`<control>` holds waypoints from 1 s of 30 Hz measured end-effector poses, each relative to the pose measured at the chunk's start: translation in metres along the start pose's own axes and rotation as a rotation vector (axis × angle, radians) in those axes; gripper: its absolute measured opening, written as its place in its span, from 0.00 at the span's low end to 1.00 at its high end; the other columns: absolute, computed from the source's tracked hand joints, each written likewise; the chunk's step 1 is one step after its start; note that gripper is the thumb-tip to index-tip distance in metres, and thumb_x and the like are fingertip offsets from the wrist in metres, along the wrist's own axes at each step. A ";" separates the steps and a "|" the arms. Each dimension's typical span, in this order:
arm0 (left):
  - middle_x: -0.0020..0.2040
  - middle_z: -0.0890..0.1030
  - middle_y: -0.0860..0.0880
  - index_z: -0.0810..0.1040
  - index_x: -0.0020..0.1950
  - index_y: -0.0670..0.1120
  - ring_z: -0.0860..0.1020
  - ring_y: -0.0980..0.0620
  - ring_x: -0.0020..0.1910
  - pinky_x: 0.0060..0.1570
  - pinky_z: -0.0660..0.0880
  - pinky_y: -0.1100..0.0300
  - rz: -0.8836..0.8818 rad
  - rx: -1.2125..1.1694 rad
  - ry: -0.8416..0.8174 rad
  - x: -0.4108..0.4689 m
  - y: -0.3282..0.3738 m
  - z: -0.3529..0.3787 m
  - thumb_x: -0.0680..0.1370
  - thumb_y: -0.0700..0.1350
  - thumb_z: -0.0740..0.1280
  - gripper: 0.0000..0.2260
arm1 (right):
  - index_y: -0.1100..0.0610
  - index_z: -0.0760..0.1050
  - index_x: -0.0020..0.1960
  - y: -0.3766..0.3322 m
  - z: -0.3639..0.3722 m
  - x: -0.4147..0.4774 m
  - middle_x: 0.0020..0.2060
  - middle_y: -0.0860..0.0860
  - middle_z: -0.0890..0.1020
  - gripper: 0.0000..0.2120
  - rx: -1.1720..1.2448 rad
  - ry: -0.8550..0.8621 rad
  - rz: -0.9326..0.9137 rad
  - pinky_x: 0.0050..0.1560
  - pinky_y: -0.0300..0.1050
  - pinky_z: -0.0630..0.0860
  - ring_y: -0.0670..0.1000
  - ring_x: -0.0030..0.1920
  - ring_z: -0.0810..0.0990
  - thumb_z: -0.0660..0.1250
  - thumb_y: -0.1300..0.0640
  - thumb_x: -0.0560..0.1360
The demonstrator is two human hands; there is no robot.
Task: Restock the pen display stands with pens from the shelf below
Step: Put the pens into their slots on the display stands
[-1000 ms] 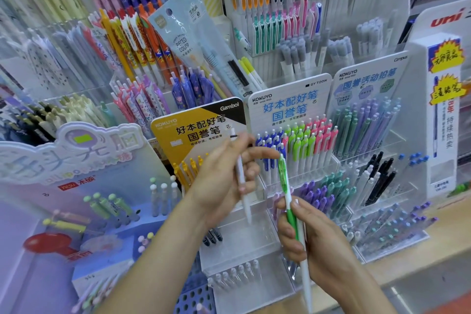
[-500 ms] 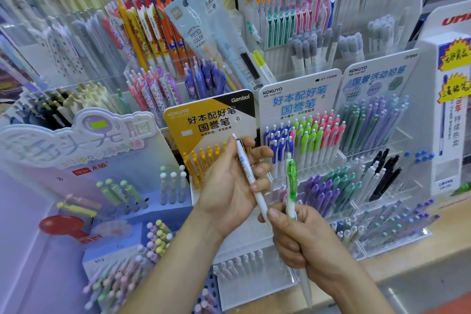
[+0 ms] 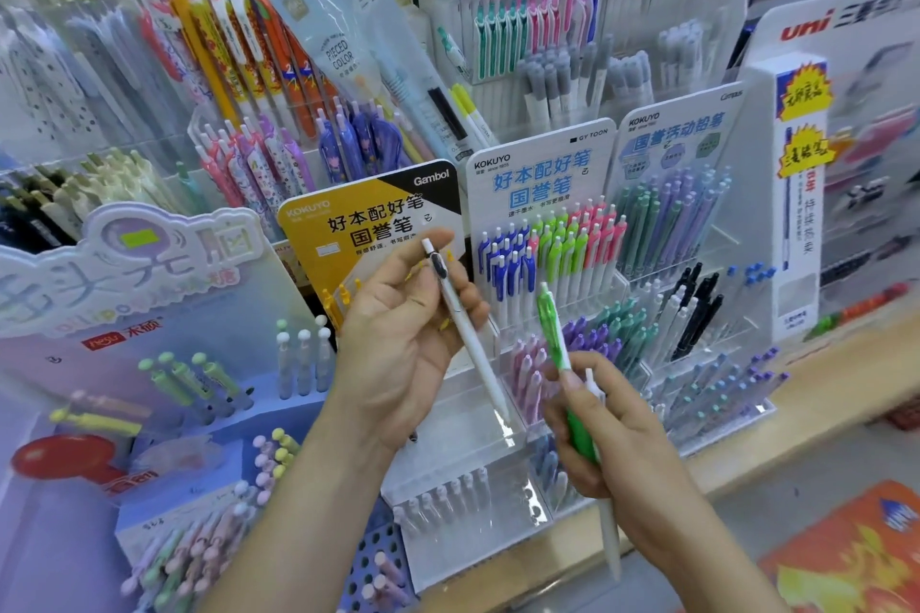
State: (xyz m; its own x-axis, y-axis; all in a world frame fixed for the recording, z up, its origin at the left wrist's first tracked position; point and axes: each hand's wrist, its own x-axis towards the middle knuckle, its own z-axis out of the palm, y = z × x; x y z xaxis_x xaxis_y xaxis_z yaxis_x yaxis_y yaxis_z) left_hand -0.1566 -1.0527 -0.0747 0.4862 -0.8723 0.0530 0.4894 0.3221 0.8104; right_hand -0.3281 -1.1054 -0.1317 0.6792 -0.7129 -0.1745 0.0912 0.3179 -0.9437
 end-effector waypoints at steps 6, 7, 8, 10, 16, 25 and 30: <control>0.34 0.70 0.48 0.74 0.53 0.47 0.61 0.56 0.25 0.22 0.53 0.68 -0.150 0.261 -0.158 0.003 -0.025 0.043 0.73 0.44 0.65 0.09 | 0.57 0.70 0.51 -0.021 -0.031 -0.033 0.33 0.59 0.65 0.11 -0.074 0.086 -0.090 0.22 0.36 0.56 0.48 0.22 0.57 0.61 0.50 0.75; 0.35 0.72 0.47 0.75 0.52 0.47 0.62 0.57 0.24 0.21 0.56 0.68 -0.128 0.363 -0.191 0.003 -0.033 0.056 0.73 0.46 0.69 0.10 | 0.58 0.69 0.52 -0.026 -0.039 -0.038 0.33 0.60 0.64 0.12 -0.085 0.098 -0.109 0.22 0.36 0.56 0.48 0.22 0.57 0.60 0.50 0.75; 0.35 0.74 0.48 0.76 0.51 0.47 0.65 0.59 0.24 0.21 0.60 0.69 -0.095 0.456 -0.218 0.002 -0.042 0.070 0.72 0.46 0.73 0.11 | 0.59 0.68 0.52 -0.030 -0.047 -0.042 0.32 0.60 0.64 0.13 -0.087 0.108 -0.128 0.22 0.35 0.56 0.47 0.22 0.57 0.60 0.50 0.75; 0.32 0.77 0.54 0.78 0.49 0.46 0.69 0.62 0.24 0.25 0.65 0.72 -0.045 0.552 -0.262 0.002 -0.058 0.098 0.68 0.48 0.73 0.12 | 0.58 0.69 0.51 -0.038 -0.065 -0.049 0.31 0.63 0.61 0.12 -0.077 0.118 -0.158 0.22 0.34 0.57 0.46 0.22 0.57 0.61 0.50 0.74; 0.33 0.80 0.38 0.79 0.51 0.36 0.67 0.61 0.22 0.24 0.63 0.71 -0.065 0.571 -0.339 0.018 -0.110 0.176 0.67 0.45 0.76 0.18 | 0.60 0.72 0.53 -0.064 -0.156 -0.064 0.27 0.52 0.68 0.13 -0.079 0.174 -0.139 0.24 0.35 0.59 0.46 0.24 0.60 0.61 0.51 0.77; 0.25 0.75 0.59 0.80 0.50 0.38 0.70 0.65 0.21 0.25 0.64 0.77 0.109 0.569 -0.284 0.065 -0.182 0.308 0.73 0.40 0.68 0.08 | 0.61 0.81 0.48 -0.096 -0.344 -0.076 0.34 0.55 0.76 0.14 0.001 0.425 -0.144 0.25 0.39 0.61 0.49 0.28 0.66 0.56 0.61 0.82; 0.24 0.75 0.60 0.79 0.47 0.44 0.71 0.64 0.22 0.26 0.65 0.76 0.202 0.645 -0.147 0.106 -0.200 0.341 0.77 0.37 0.67 0.03 | 0.63 0.82 0.52 -0.116 -0.414 -0.062 0.35 0.54 0.74 0.16 0.216 0.430 -0.102 0.28 0.41 0.63 0.49 0.30 0.65 0.55 0.60 0.82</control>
State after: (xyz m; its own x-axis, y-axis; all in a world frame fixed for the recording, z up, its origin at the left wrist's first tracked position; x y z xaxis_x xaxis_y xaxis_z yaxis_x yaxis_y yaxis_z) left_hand -0.4499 -1.3357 -0.0320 0.3972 -0.8736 0.2811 -0.1512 0.2398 0.9590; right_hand -0.6828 -1.3568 -0.1273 0.3004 -0.9263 -0.2273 0.3218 0.3228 -0.8901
